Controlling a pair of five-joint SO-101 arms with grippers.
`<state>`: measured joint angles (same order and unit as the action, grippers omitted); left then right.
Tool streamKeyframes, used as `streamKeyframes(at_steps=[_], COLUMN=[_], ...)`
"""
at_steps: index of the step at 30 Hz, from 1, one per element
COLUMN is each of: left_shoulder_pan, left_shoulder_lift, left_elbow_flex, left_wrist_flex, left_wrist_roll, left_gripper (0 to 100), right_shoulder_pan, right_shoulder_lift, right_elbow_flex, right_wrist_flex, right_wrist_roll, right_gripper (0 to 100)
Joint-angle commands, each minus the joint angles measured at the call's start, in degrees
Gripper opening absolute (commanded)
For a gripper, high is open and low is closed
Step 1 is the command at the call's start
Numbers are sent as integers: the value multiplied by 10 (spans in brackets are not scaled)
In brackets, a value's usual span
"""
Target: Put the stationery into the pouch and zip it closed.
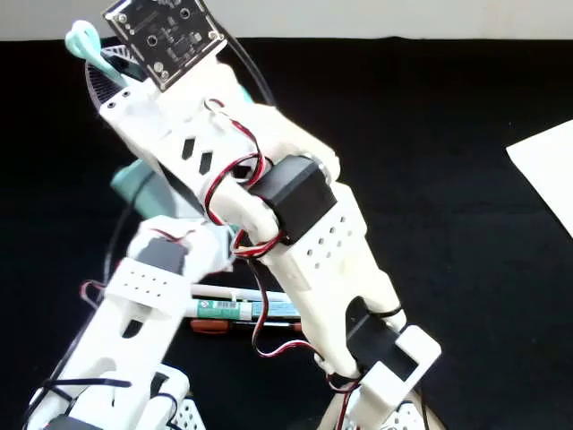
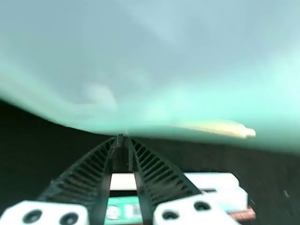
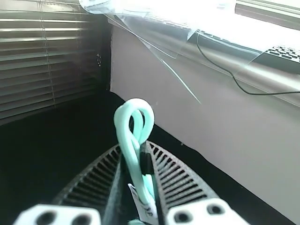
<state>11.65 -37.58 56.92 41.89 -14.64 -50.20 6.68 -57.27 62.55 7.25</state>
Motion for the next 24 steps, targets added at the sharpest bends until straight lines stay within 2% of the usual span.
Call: streamKeyframes(at_steps=[1,5,8,15,19,24], left_shoulder_pan=[39,45,23,-48,-61,-63], left_shoulder_lift=[0,0,0,0,0,-7], left_elbow_flex=[-6,-15,-15,21,39,40], left_wrist_flex=[-11,-11,-11,-12,-10,69], left_wrist_roll=[4,4,4,4,2,0], left_gripper=[8,8,8,8,8,8], right_shoulder_pan=[-12,-13,-14,-104,-121,-107], right_shoulder_lift=[-3,-3,-2,41,71,73], right_elbow_flex=[-46,-60,-58,-64,-64,-65], right_wrist_flex=[-15,-12,-9,23,26,52], right_wrist_roll=[8,8,5,4,4,4], right_gripper=[6,6,6,6,6,6])
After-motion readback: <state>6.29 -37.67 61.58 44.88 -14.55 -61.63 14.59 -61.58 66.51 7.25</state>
